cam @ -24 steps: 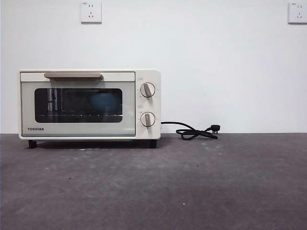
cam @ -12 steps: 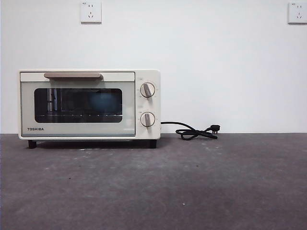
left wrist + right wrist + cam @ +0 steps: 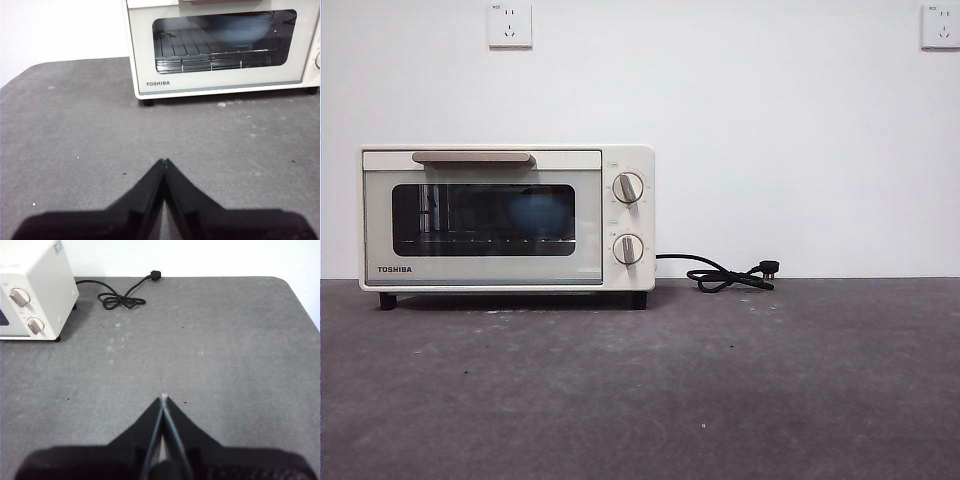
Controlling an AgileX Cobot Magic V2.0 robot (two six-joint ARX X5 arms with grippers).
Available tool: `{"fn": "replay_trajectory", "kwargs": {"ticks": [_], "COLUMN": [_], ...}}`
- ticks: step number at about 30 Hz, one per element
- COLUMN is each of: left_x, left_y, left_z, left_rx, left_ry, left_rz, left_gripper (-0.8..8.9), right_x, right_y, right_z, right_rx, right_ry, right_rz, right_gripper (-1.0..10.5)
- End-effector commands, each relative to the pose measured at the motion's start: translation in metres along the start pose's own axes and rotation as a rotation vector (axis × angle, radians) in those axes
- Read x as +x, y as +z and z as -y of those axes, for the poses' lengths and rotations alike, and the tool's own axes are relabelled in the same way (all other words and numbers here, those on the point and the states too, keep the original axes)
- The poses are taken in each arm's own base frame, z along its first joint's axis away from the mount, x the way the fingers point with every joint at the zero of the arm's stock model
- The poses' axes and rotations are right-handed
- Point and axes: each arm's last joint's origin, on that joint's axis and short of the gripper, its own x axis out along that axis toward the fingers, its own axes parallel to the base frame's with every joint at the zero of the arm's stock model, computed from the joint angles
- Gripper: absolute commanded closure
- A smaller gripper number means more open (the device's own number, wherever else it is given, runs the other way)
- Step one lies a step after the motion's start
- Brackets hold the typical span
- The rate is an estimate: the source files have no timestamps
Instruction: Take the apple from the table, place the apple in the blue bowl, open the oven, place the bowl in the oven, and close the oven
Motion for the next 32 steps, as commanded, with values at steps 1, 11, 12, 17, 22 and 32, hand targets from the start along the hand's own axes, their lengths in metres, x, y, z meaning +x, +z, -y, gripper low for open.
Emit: {"fn": "replay_trajectory", "kwargs": {"ticks": [1,11,12,17,22,32], "left_x": [0.001,0.002,0.003,0.003,0.003,0.002], "left_y": [-0.003,-0.004,-0.004,-0.004,-0.004,-0.004], "left_z": [0.001,0.001,0.001,0.001,0.001,0.001], "left_rx": [0.012,0.013,0.013,0.013,0.013,0.013], "left_ry": [-0.005,-0.005,-0.006,-0.006,-0.006,-0.005], "left_rz": [-0.009,-0.025,-0.027,-0.027,-0.027,-0.027], "left_gripper": [8.17,8.17,8.17,8.17,8.17,8.17], "right_x": [0.001,0.001,0.001,0.001,0.001,0.031], "right_y": [-0.001,-0.001,-0.001,-0.001,-0.004,-0.026], "right_z": [-0.001,-0.001,-0.001,-0.001,0.002,-0.007], "right_rx": [0.004,0.004,0.004,0.004,-0.025,0.057], "right_ry": [-0.005,-0.005,-0.005,-0.005,-0.034,-0.264], "right_rz": [-0.001,-0.001,-0.001,-0.001,-0.016,0.012], "right_gripper": [9.5,9.5,9.5,9.5,9.5,9.5]}}
